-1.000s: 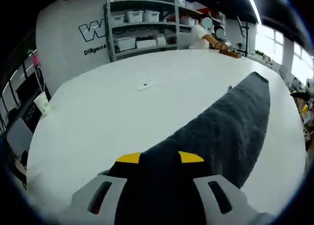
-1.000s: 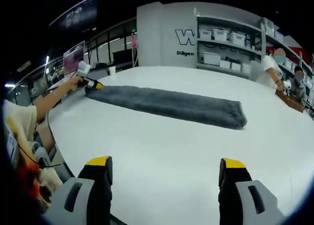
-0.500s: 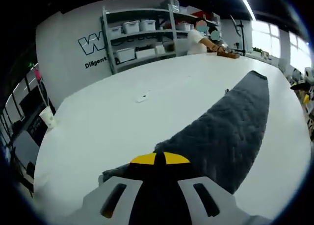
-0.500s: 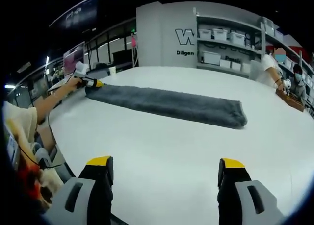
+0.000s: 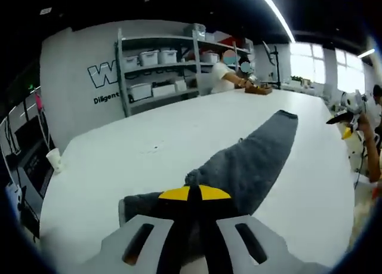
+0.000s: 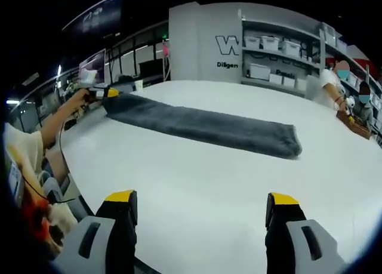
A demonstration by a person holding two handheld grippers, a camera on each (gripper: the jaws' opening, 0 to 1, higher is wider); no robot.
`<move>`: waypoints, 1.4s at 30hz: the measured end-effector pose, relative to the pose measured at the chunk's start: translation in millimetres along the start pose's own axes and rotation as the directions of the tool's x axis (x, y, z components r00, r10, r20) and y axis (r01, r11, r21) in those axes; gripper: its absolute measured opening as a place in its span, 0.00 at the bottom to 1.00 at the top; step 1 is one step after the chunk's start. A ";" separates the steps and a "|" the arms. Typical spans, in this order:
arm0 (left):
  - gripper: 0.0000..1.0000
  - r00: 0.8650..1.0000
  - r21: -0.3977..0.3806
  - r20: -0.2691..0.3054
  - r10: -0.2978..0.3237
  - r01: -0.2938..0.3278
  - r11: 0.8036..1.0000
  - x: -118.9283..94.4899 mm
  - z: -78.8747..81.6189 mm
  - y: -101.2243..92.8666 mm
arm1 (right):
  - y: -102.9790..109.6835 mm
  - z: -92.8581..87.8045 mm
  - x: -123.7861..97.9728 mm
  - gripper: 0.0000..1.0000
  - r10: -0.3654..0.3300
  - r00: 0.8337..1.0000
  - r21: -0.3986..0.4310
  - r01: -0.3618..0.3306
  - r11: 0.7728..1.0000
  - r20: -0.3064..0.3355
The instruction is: Open the folded towel by lifting each exposed corner and separating the folded layers until the towel lies flat within the target outline without major curled edges
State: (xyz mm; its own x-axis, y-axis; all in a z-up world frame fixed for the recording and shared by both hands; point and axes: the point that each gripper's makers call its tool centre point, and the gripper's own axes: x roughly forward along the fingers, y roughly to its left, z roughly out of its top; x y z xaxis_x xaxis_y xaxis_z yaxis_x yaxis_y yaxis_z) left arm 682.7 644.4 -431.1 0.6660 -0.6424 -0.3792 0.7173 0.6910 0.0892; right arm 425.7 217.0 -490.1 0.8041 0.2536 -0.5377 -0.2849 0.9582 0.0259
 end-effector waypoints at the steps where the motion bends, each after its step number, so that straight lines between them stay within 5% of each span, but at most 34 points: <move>1: 0.02 1.000 0.001 0.002 -0.017 0.017 1.000 -4.3 -0.9 -6.3 | 0.4 0.2 -0.1 0.89 0.001 1.000 -0.002 -0.001 1.000 -0.001; 8: 0.02 0.992 0.023 -0.016 -0.121 0.122 0.992 -30.5 -21.7 -51.3 | 4.2 0.8 0.0 0.89 0.008 1.000 -0.018 -0.008 1.000 -0.005; 15: 0.02 0.982 0.005 -0.066 -0.177 0.178 0.984 -38.9 -50.8 -74.6 | 8.7 0.3 -0.6 0.89 0.018 1.000 -0.025 -0.018 1.000 -0.010; 25: 0.02 0.961 0.011 -0.198 -0.192 0.198 0.980 -35.7 -95.9 -89.9 | 7.5 -1.2 0.1 0.89 0.018 1.000 -0.021 -0.018 1.000 -0.015; 32: 0.04 0.953 -0.038 -0.218 -0.211 0.208 0.977 -32.4 -103.3 -90.1 | 10.2 -3.3 1.3 0.89 0.025 0.999 -0.024 -0.025 0.999 -0.023; 37: 0.16 0.950 -0.049 -0.219 -0.223 0.217 0.975 -39.0 -99.5 -96.7 | 11.0 -4.4 1.6 0.89 0.025 0.999 -0.022 -0.025 0.999 -0.025; 42: 0.44 0.947 -0.072 -0.240 -0.215 0.203 0.976 -51.6 -96.8 -110.6 | 12.4 -5.1 2.9 0.89 0.027 0.999 -0.022 -0.027 0.999 -0.029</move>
State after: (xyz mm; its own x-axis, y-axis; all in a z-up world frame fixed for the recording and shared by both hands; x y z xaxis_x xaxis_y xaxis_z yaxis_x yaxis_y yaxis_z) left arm 549.3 633.2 -510.5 0.4272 -0.6772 -0.5991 0.8211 0.5680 -0.0566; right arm 421.9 228.9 -495.6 0.7809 0.2751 -0.5609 -0.3182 0.9478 0.0219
